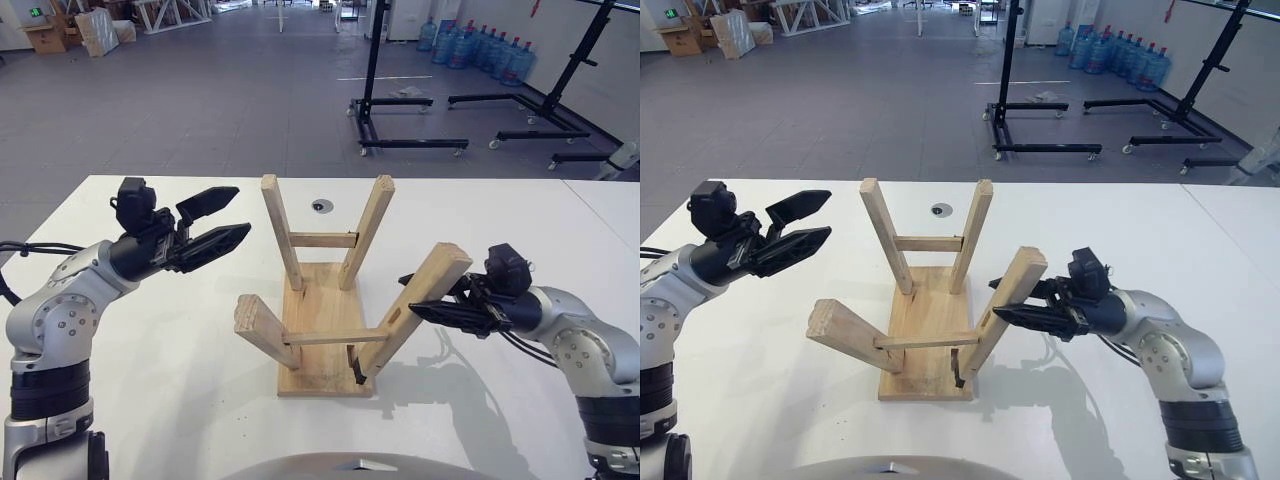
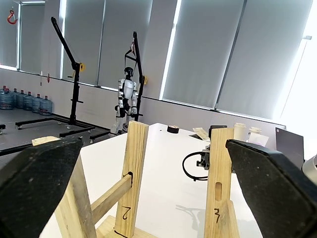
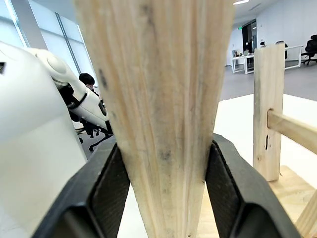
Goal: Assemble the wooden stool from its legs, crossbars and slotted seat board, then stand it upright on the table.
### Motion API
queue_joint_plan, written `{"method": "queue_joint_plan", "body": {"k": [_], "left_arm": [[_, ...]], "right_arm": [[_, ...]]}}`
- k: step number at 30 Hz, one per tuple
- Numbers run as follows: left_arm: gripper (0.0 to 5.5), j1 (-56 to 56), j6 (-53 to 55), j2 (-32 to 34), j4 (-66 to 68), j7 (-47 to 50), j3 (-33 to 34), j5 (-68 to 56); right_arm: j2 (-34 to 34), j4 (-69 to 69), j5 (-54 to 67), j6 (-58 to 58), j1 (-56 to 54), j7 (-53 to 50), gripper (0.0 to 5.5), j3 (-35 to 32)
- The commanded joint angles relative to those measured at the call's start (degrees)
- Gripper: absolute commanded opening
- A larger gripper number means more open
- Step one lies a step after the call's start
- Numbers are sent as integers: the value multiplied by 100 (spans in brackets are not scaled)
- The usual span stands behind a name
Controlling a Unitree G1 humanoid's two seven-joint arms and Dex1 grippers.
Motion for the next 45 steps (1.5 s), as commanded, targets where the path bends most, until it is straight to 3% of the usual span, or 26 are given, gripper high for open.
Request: {"method": "queue_joint_plan", "body": {"k": [1,14,45], "left_arm": [[527,-58,65,143,42,-18,-59,46],[527,106,61,158,-46,-23,-57,21],[527,232,-75,27,-178,88,-298,164]], "right_arm": [[76,144,-447,-488,138,47,205,97],[67,-247,-1319,-1805,388,-126,205,289],[50,-259,-1531,-2302,293,-374,205,811]]}}
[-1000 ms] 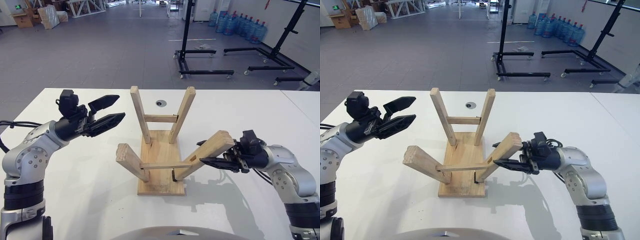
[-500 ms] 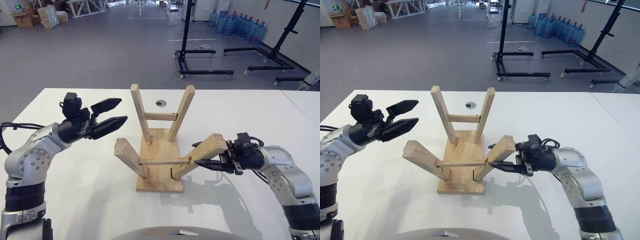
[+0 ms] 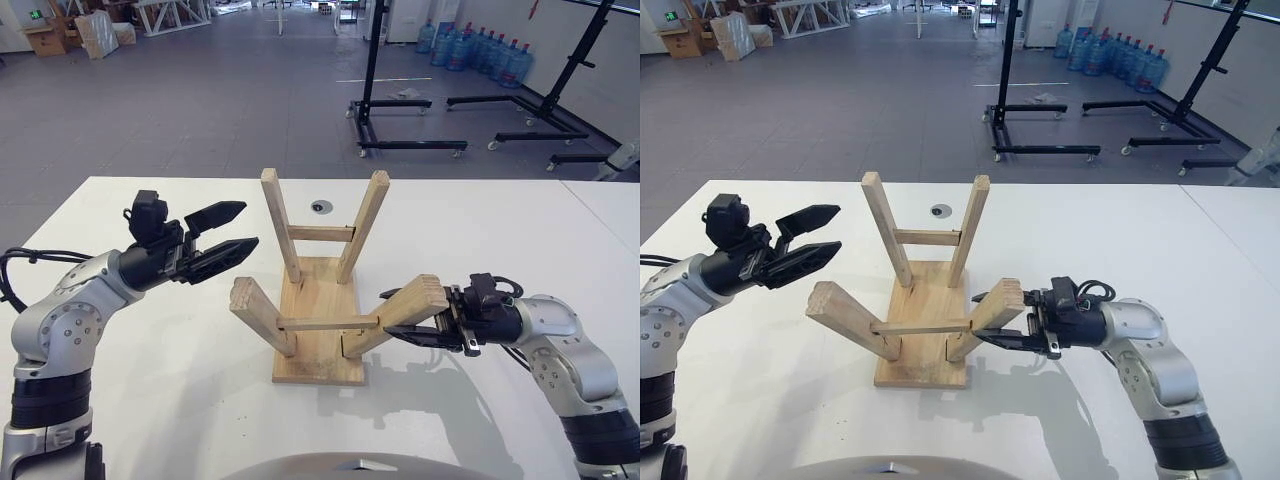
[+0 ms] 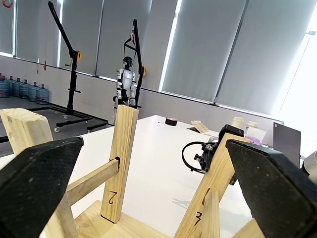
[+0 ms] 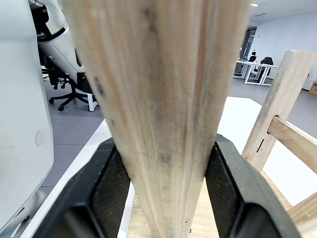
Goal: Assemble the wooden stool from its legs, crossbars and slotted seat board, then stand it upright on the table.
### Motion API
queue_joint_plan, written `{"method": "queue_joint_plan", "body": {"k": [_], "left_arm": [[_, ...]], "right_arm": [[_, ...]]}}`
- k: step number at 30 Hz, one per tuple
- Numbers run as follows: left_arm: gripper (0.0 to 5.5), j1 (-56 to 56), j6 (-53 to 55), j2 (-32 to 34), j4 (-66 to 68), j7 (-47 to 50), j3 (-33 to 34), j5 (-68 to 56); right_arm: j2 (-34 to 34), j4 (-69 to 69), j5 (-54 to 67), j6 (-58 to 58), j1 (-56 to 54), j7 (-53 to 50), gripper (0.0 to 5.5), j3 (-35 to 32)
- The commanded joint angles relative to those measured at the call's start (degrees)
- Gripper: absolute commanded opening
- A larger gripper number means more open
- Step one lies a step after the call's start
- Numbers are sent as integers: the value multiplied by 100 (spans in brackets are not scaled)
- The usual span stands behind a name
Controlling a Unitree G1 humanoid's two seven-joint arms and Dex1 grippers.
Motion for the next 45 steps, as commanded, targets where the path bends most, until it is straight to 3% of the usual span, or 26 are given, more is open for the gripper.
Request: {"method": "queue_joint_plan", "body": {"k": [1,13,21,27,31,35,38,45], "left_arm": [[527,-25,-64,-10,-35,36,-93,117],[527,3,-139,-109,-59,57,-197,192],[527,38,-221,-162,4,164,-107,182],[527,286,-285,-46,102,196,63,259],[527,636,-575,334,394,109,-43,1034],[527,1168,-971,799,624,-195,-460,1992],[527,1513,-1330,1084,746,-432,-1140,2832],[527,1727,-1722,790,962,-431,-2111,3615]], "right_arm": [[-8,68,-336,-59,-86,-107,205,146],[40,270,-584,42,-320,-513,205,362],[40,-102,-226,401,-419,-838,374,83],[-114,-594,223,917,-118,-973,377,-203],[-172,-863,293,1197,180,-1026,377,-86],[-255,-805,161,1205,414,-932,377,-35],[-212,-484,229,1160,233,-1050,377,-301],[-329,-620,1510,1879,-512,-1269,377,-1122]]}}
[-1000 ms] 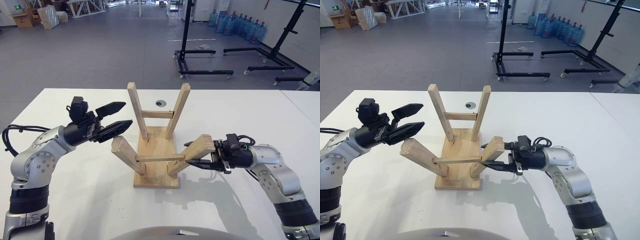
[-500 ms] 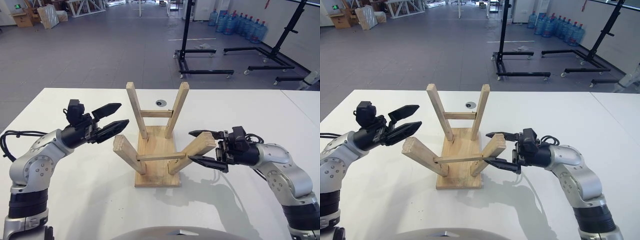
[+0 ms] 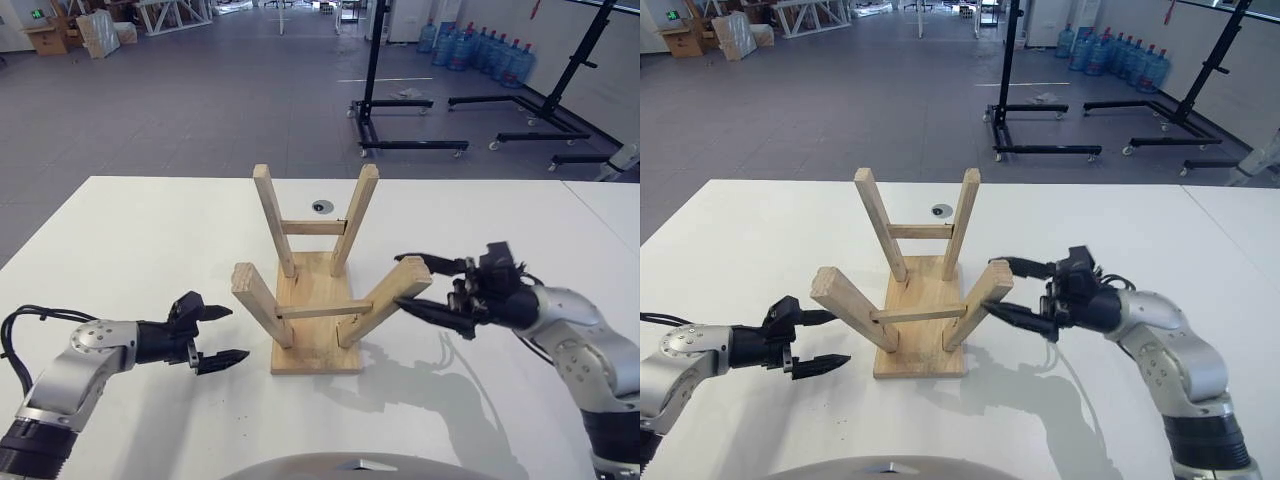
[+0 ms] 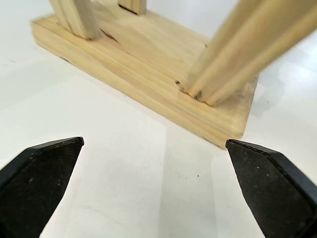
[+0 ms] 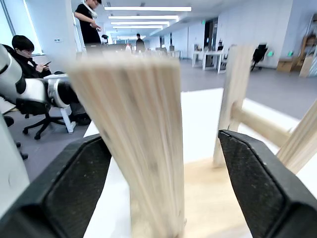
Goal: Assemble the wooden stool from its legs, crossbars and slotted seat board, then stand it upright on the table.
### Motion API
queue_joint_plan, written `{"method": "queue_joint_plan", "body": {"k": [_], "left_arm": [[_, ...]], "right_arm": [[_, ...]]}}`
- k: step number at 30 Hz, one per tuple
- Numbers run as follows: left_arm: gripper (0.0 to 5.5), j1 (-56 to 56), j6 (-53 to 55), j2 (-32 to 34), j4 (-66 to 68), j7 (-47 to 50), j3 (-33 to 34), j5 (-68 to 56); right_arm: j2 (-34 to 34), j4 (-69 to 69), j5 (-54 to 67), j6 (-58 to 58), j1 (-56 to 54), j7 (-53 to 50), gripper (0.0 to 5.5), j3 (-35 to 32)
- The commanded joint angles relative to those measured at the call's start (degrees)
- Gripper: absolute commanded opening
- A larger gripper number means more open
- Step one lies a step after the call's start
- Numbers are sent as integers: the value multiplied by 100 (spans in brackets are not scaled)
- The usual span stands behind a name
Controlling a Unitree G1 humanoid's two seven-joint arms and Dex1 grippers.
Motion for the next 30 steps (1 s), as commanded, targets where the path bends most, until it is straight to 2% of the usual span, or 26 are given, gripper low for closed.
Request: {"method": "queue_joint_plan", "body": {"k": [1,10,15,19,25,30], "left_arm": [[527,71,-150,-190,157,51,-283,237],[527,-296,-438,-720,953,107,-801,589],[527,-253,-360,-785,744,-68,-1089,507],[527,-347,-238,-897,662,-136,-1272,425],[527,-893,-19,-1519,981,43,-1545,436],[527,-1152,-59,-1930,1389,268,-1603,536]], "right_arm": [[-71,-207,596,374,-345,-176,377,-324],[159,-665,1244,475,-964,-934,377,-567],[415,-1088,977,65,-1257,-1670,377,-732],[265,-1217,889,-64,-1484,-1875,377,-881],[-95,-1437,-54,-162,-1463,-1999,377,-528],[50,-1451,-1399,-652,-1511,-2421,377,46]]}}
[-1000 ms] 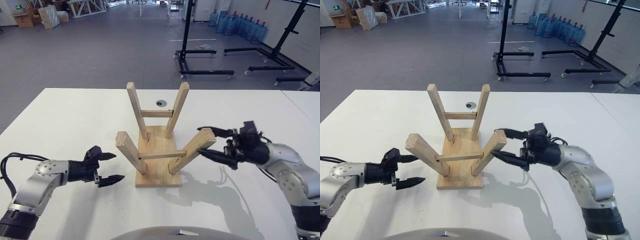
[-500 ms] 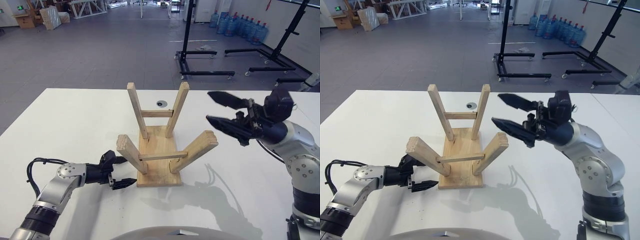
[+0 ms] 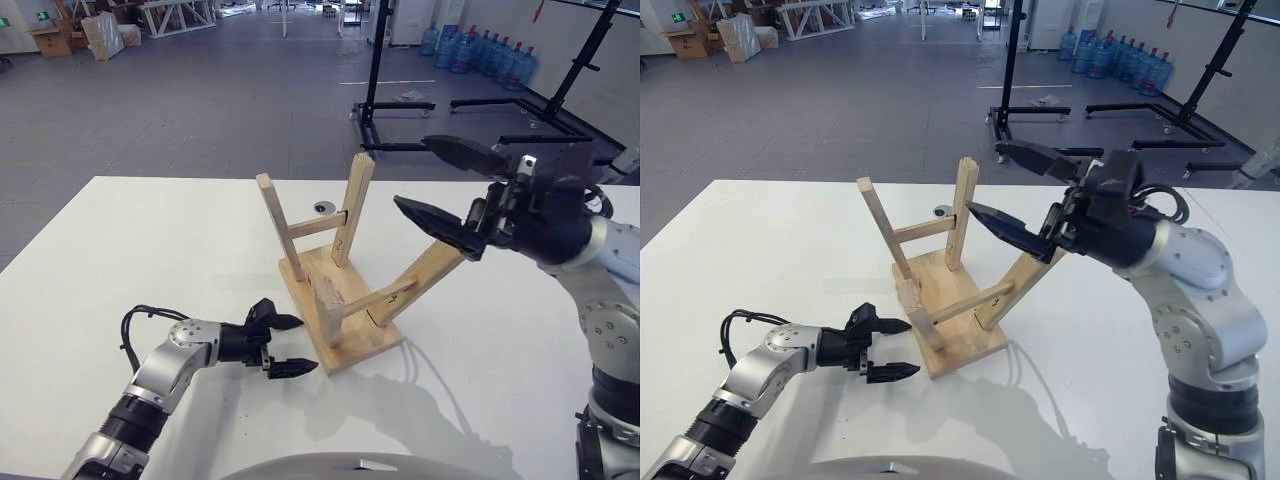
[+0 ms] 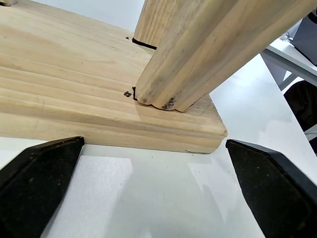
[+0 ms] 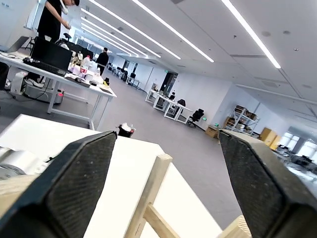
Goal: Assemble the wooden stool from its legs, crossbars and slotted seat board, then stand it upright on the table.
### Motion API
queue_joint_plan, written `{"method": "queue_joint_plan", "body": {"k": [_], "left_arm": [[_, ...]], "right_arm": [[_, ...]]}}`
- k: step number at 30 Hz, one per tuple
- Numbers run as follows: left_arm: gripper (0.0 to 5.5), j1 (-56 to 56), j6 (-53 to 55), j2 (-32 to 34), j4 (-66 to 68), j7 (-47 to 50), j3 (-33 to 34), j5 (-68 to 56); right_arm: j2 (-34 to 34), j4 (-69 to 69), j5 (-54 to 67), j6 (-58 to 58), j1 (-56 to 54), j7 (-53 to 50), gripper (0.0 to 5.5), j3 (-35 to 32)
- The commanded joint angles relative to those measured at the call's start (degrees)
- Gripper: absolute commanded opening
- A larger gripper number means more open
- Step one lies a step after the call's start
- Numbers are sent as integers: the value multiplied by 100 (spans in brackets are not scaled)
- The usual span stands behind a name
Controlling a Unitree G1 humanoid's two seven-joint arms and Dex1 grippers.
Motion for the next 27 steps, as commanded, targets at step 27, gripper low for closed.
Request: {"method": "queue_joint_plan", "body": {"k": [27], "left_arm": [[527,-242,67,-492,652,466,119,239]], "right_arm": [[325,2294,-8482,-3416,1858,-2619,377,2692]]}}
